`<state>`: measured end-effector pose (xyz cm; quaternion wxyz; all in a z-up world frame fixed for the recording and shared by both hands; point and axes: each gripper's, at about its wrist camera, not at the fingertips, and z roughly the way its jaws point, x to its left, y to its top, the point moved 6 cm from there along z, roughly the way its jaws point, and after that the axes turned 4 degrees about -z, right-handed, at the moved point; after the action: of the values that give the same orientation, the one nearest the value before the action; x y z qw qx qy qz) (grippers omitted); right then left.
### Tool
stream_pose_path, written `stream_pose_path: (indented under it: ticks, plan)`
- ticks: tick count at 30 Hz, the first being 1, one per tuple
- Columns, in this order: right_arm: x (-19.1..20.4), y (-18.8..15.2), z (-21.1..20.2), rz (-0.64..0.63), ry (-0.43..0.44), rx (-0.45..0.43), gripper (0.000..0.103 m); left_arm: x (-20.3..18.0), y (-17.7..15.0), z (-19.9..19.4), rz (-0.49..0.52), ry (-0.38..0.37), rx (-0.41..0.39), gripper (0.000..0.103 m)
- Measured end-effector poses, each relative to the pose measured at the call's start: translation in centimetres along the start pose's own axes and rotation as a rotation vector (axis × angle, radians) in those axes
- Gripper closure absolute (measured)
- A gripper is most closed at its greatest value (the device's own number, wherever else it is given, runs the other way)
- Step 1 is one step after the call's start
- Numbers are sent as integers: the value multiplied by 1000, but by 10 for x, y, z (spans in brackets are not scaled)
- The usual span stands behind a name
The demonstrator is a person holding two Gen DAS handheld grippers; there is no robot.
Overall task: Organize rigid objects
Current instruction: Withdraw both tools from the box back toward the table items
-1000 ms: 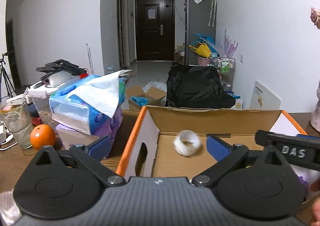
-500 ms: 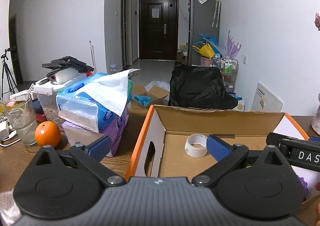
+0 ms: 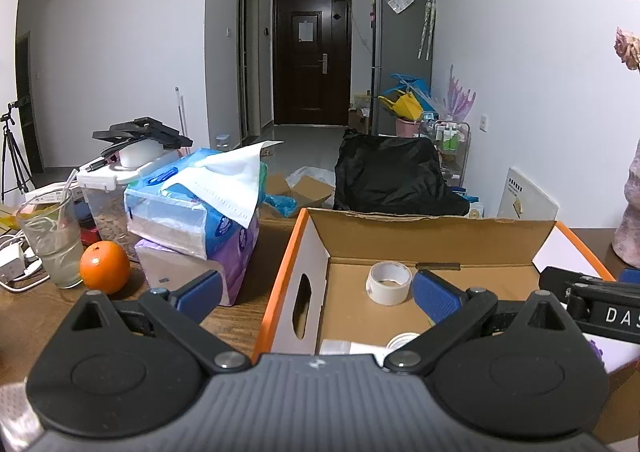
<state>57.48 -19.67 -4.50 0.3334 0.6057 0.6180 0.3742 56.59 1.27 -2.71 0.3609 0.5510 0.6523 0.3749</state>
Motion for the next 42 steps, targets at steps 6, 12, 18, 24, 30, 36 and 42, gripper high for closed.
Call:
stream_pose_path:
  ticks: [6,12,18,24,30,36,42]
  plan:
    - [2,-7,-14,-34,12,-11,0,4,-7,-10,7,1,-1,0]
    - [3,-14,-27,-70,12,-14,0,8,-13,-19,12,-2,1,0]
    - [5,-24,-39,-92,16,-10,0,13,-24,-33,17,-9,4,0]
    - [6,-36,-52,-114,28,-15,0,18,-33,-49,21,-18,0,0]
    - [10,-47,-65,-137,41,-17,0,21,-43,-63,25,-24,4,0]
    - [15,-59,-79,-151,51,-13,0,26,-55,-78,30,-29,15,0]
    - [19,-71,-94,-157,68,-6,0,32,-67,-94,35,-33,26,0]
